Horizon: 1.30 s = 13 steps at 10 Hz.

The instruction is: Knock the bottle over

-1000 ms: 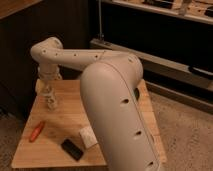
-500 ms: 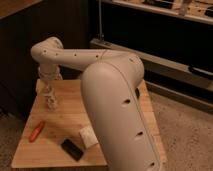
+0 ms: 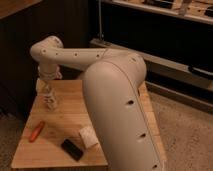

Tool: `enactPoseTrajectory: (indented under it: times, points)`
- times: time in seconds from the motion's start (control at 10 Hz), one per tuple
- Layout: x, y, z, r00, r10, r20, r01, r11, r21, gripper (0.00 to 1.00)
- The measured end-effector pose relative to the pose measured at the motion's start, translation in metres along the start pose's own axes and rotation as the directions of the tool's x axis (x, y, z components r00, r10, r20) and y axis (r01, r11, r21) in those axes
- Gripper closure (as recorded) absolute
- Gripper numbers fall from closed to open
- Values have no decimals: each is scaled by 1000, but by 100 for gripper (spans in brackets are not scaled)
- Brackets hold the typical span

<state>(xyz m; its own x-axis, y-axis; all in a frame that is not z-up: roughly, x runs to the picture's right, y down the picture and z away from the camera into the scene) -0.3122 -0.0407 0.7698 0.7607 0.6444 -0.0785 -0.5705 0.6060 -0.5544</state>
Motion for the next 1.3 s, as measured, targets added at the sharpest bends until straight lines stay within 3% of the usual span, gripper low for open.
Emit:
enactPoseTrajectory:
  times: [0.2, 0.4, 0.7, 0.9, 1.3]
  points:
    - [-26, 13, -16, 996, -67, 65, 66, 998, 17, 45]
    - [-38, 11, -22, 992, -84, 99, 82, 996, 16, 63]
    - [-57, 18, -4, 991, -95, 96, 97, 995, -16, 93]
    - [-61, 15, 1, 992, -89, 89, 92, 995, -30, 100]
    - [-54, 22, -2, 994, -73, 79, 77, 996, -51, 100]
